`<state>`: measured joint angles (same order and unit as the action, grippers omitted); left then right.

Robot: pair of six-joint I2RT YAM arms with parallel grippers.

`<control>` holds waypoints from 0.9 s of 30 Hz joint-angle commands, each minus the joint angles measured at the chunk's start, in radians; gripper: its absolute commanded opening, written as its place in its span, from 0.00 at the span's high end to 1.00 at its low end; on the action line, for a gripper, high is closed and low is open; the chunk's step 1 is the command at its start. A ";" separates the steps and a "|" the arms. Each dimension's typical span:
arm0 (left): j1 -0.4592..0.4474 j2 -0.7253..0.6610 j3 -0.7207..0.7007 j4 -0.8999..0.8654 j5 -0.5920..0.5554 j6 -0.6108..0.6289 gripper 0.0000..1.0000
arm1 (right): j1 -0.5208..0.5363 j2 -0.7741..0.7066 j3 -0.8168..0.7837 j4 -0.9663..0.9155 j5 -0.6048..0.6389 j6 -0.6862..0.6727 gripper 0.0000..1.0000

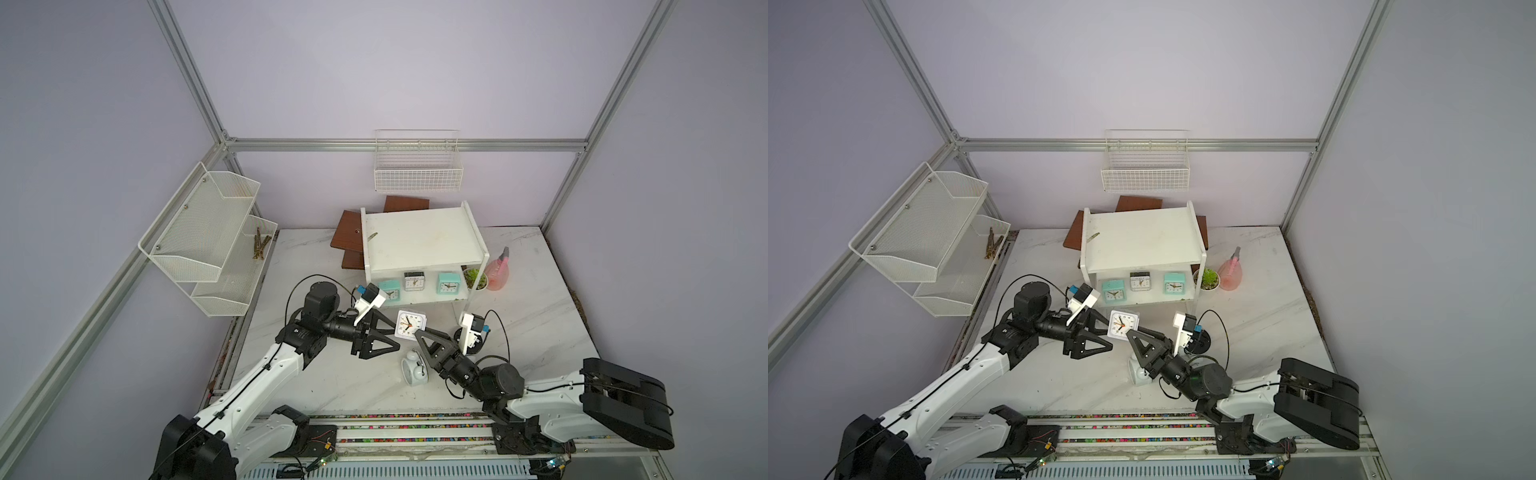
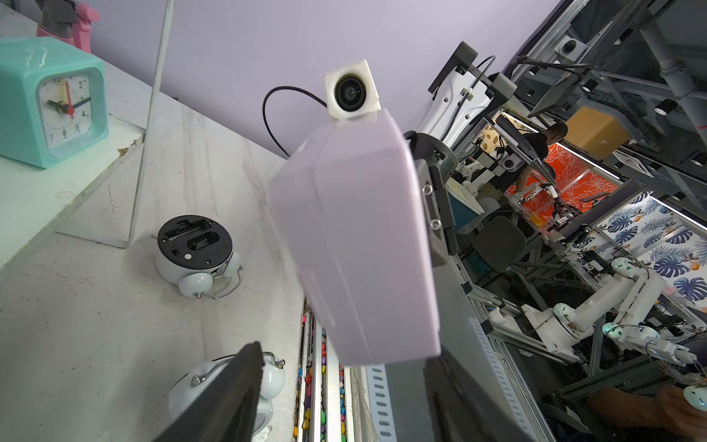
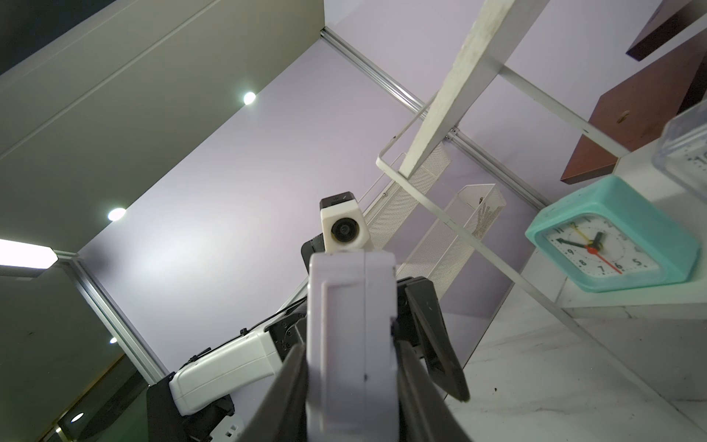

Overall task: Place the alarm clocks on the shelf by style
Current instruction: Pick up the alarm from the center of the board.

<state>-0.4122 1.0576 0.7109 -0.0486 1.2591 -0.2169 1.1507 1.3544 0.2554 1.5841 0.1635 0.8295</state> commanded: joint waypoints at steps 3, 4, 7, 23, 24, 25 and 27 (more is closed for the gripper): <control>0.007 -0.007 0.034 0.049 0.042 -0.026 0.34 | 0.006 0.039 0.024 0.066 0.001 0.011 0.71; 0.007 -0.008 0.032 0.049 0.043 -0.026 0.34 | 0.007 0.046 0.024 0.066 0.003 0.011 0.71; 0.007 -0.007 0.031 0.058 0.049 -0.031 0.37 | 0.008 0.060 0.024 0.066 0.011 0.008 0.71; 0.007 0.014 0.035 0.027 0.048 -0.005 0.70 | 0.006 0.085 0.002 0.064 0.030 -0.057 0.60; 0.007 0.020 0.043 -0.004 0.046 0.022 0.73 | 0.005 0.080 -0.005 0.058 0.026 -0.085 0.54; 0.009 0.024 0.058 -0.053 0.040 0.064 0.75 | 0.003 0.066 -0.014 0.032 0.022 -0.107 0.49; 0.014 0.034 0.096 -0.182 0.023 0.150 0.78 | -0.008 -0.011 -0.018 -0.149 0.022 -0.147 0.41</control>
<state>-0.4019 1.0866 0.7349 -0.1173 1.2877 -0.1932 1.1507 1.4052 0.2497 1.5486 0.1715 0.7559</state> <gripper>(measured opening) 0.358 0.568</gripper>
